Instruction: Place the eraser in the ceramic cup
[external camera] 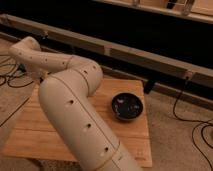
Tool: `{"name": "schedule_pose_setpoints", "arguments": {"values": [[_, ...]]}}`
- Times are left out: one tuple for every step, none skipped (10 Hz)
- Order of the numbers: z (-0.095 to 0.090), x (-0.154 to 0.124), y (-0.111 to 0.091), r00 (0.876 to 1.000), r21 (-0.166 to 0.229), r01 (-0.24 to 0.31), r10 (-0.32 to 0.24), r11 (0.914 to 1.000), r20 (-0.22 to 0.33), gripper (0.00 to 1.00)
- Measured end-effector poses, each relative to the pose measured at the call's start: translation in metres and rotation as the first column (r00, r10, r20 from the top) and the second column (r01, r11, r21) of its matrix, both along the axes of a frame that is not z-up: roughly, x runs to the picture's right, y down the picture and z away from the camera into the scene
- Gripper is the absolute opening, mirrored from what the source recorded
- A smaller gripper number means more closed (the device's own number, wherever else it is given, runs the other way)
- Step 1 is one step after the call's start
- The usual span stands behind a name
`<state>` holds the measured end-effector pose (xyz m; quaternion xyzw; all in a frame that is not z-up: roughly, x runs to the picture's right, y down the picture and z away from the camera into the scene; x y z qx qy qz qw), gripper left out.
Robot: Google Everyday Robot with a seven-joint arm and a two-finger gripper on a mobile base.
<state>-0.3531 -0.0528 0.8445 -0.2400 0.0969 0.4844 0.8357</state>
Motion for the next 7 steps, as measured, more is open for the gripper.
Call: {"name": "schedule_pose_setpoints", "arguments": {"values": [[-0.004,0.010,-0.012,1.000,0.017,-0.014,0.014,0.9998,-0.018,0.00],[-0.008,0.027,-0.029,0.998,0.042,-0.040,0.042,0.9983,-0.044,0.00],[-0.011,0.043,-0.042,0.995,0.060,-0.066,0.070,0.9960,-0.067,0.00],[-0.012,0.056,-0.050,0.992,0.072,-0.086,0.092,0.9937,-0.084,0.00],[-0.014,0.071,-0.060,0.988,0.085,-0.109,0.118,0.9903,-0.103,0.00],[-0.015,0.093,-0.070,0.980,0.102,-0.139,0.152,0.9850,-0.129,0.00],[-0.015,0.108,-0.076,0.973,0.111,-0.160,0.176,0.9808,-0.148,0.00]]}}
